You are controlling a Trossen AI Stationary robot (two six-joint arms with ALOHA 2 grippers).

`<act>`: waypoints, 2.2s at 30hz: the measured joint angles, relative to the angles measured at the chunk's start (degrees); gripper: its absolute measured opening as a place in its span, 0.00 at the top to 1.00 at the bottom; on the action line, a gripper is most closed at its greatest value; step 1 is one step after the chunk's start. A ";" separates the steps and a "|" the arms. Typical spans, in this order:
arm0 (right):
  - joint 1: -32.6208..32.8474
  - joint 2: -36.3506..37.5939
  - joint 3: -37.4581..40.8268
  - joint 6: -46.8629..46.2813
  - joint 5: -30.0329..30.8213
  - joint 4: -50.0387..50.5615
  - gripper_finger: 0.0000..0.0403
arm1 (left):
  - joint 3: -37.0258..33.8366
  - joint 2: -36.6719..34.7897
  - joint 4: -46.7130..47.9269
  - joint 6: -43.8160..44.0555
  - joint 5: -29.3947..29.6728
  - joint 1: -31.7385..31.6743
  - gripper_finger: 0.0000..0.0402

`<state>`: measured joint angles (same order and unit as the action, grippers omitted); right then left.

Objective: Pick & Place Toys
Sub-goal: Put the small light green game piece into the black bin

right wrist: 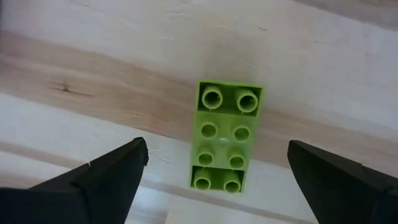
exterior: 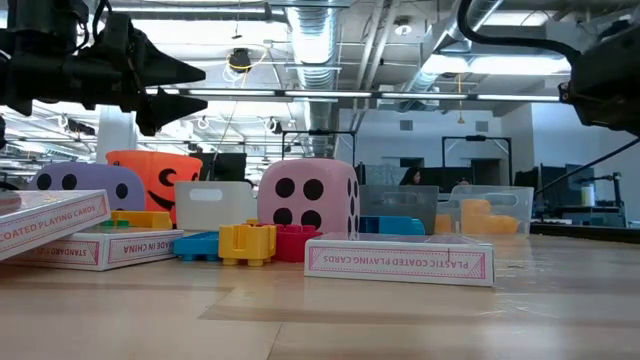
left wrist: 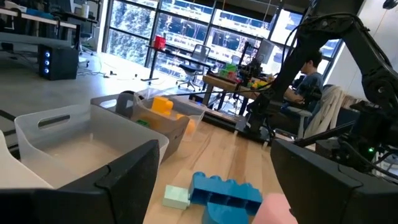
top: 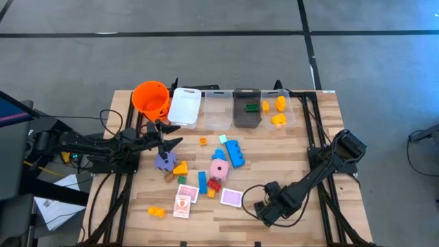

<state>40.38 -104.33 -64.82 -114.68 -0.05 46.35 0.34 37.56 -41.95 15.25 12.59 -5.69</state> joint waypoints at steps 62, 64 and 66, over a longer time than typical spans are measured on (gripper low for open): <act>-3.23 0.00 0.02 28.14 0.04 -3.12 0.21 | 0.01 0.00 2.67 0.04 -0.03 0.00 0.25; -3.23 0.00 0.04 28.14 0.04 -3.43 0.25 | 0.01 0.00 2.64 0.04 -0.02 0.00 0.25; -3.23 0.00 0.04 28.12 0.04 -3.78 0.28 | 0.00 0.00 2.64 0.04 -0.01 0.00 0.25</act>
<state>37.15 -104.33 -64.77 -86.56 -0.01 42.57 0.34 37.56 -39.31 15.29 12.58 -5.69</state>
